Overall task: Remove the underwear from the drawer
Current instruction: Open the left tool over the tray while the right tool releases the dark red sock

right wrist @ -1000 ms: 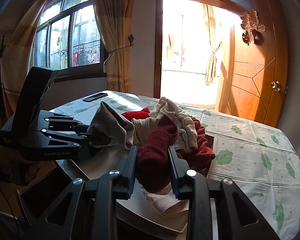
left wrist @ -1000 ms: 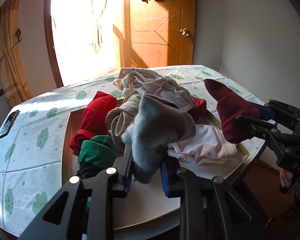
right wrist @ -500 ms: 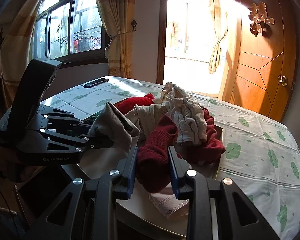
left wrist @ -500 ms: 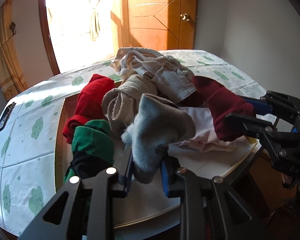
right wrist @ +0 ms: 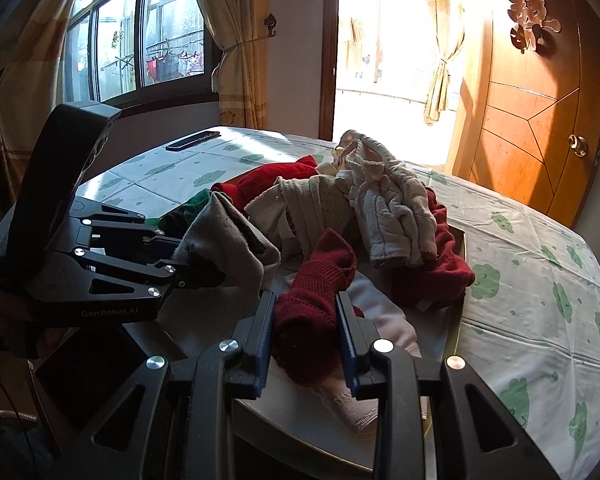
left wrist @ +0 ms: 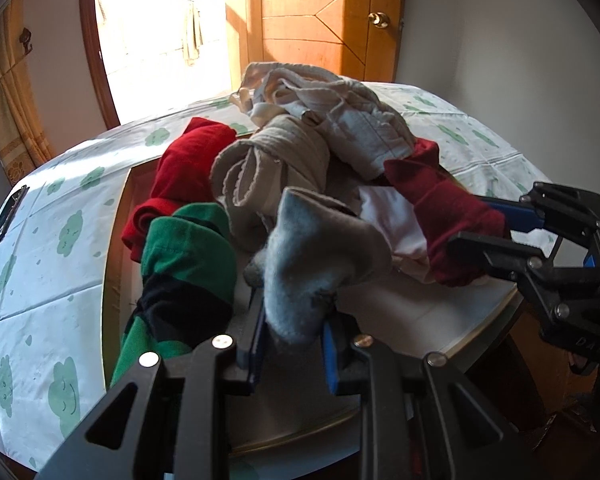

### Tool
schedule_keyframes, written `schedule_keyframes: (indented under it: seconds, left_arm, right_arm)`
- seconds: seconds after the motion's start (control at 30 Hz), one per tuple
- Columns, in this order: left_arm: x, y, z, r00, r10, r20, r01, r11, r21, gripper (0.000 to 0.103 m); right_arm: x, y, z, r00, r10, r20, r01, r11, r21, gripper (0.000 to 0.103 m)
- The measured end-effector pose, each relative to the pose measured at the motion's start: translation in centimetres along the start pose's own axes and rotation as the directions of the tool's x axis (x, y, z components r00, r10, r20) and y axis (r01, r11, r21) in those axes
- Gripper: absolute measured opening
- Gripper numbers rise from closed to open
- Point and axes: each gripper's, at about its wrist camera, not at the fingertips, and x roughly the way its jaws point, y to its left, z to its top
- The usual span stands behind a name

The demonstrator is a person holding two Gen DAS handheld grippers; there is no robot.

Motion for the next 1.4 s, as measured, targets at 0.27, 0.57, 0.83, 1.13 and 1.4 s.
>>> schedule_keyframes:
  seconds: [0.27,0.57,0.83,1.13,1.4]
  left_arm:
    - [0.4,0.3,-0.4,1.000,0.006,-0.011,-0.006,1.000,0.016,0.022]
    - [0.4,0.2,-0.7,1.000,0.019,-0.005,-0.019,0.999,0.026,0.028]
    - [-0.2,-0.1,-1.0,0.999,0.030,0.019,-0.031,0.999,0.039,0.049]
    - [-1.3,0.4,-1.4,0.999,0.019,0.042,-0.019,1.000,0.018,0.057]
    - [-2.1,0.3,-1.8,0.997,0.028,0.069,-0.029,0.999,0.023,0.065]
  right_arm:
    - [1.3,0.4,-0.1,0.999,0.003,-0.052,-0.003,1.000,-0.006,0.032]
    - [1.8,0.9,-0.8,0.997,-0.010,-0.081,0.010,1.000,-0.008,0.035]
    - [1.2,1.0,-1.1,0.998,-0.010,-0.060,0.011,1.000,0.002,0.041]
    - [0.4,1.6,-1.0,0.999,-0.012,-0.034,0.012,1.000,-0.003,0.051]
    - [-0.4,1.9,-0.8,1.000,-0.021,-0.012,0.021,1.000,0.003,0.060]
